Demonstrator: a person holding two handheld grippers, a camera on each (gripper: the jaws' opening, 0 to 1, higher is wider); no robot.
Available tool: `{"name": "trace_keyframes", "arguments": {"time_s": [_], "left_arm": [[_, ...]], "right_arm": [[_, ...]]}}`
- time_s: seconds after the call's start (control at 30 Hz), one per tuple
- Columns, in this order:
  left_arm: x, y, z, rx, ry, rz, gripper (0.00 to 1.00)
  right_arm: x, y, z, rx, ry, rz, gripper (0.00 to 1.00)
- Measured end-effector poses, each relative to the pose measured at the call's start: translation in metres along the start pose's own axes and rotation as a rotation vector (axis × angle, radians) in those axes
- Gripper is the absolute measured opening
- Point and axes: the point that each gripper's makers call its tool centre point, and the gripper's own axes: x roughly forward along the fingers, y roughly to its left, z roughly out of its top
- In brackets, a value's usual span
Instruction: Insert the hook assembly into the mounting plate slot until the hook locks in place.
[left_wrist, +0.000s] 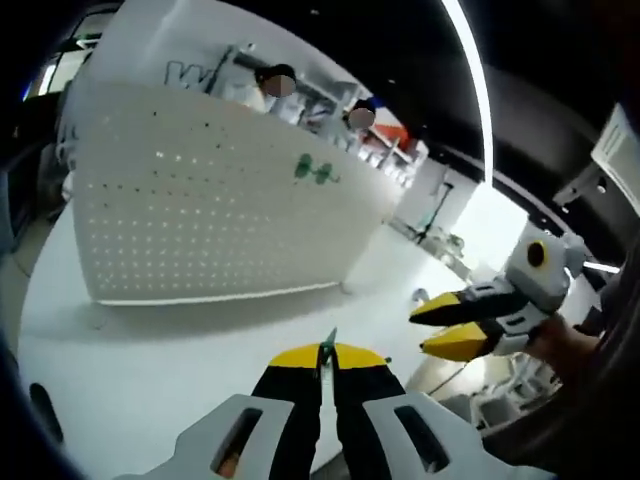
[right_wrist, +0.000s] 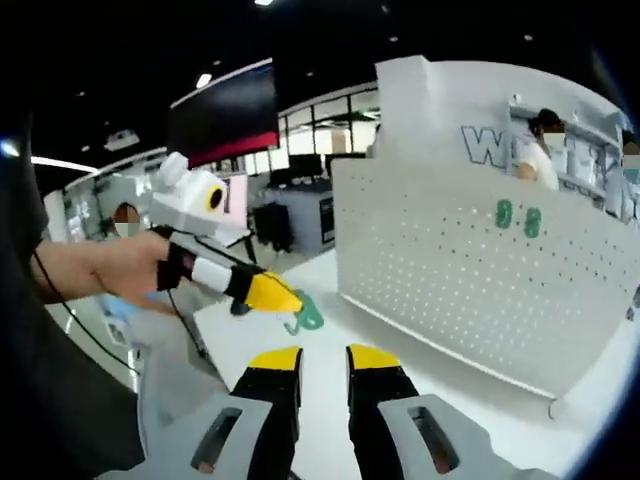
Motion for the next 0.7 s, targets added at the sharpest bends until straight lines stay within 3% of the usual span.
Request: {"name": "trace_keyframes", "arguments": {"time_s": [0.07, 0.17, 0.43, 0.57, 0.67, 0.7], "left_arm": [[0.004, -0.002, -0.004, -0.04, 0.006, -0.013, 0.02], [0.005, -0.004, -0.004, -0.073, 0.0, -0.02, 0.02], [0.005, -0.002, -0.001, -0.078, 0.011, -0.011, 0.02], [0.003, 0.0, -0.001, -0.07, 0.029, 0.005, 0.02], [0.004, -0.005, -0.005, -0.082, 0.06, -0.014, 0.02], [0.004, -0.008, -0.007, -0.091, 0.075, -0.023, 0.02]], "right_arm": [[0.003, 0.006, 0.002, 0.099, -0.01, 0.018, 0.23], [0.005, 0.009, 0.006, 0.018, -0.021, 0.003, 0.23], [0.012, 0.02, 0.005, -0.049, 0.0, 0.027, 0.22], [0.015, 0.017, 0.001, -0.135, 0.03, 0.008, 0.21], [0.019, 0.017, -0.002, -0.121, 0.034, 0.028, 0.2], [0.022, 0.018, -0.007, -0.08, 0.057, 0.042, 0.2]]}}
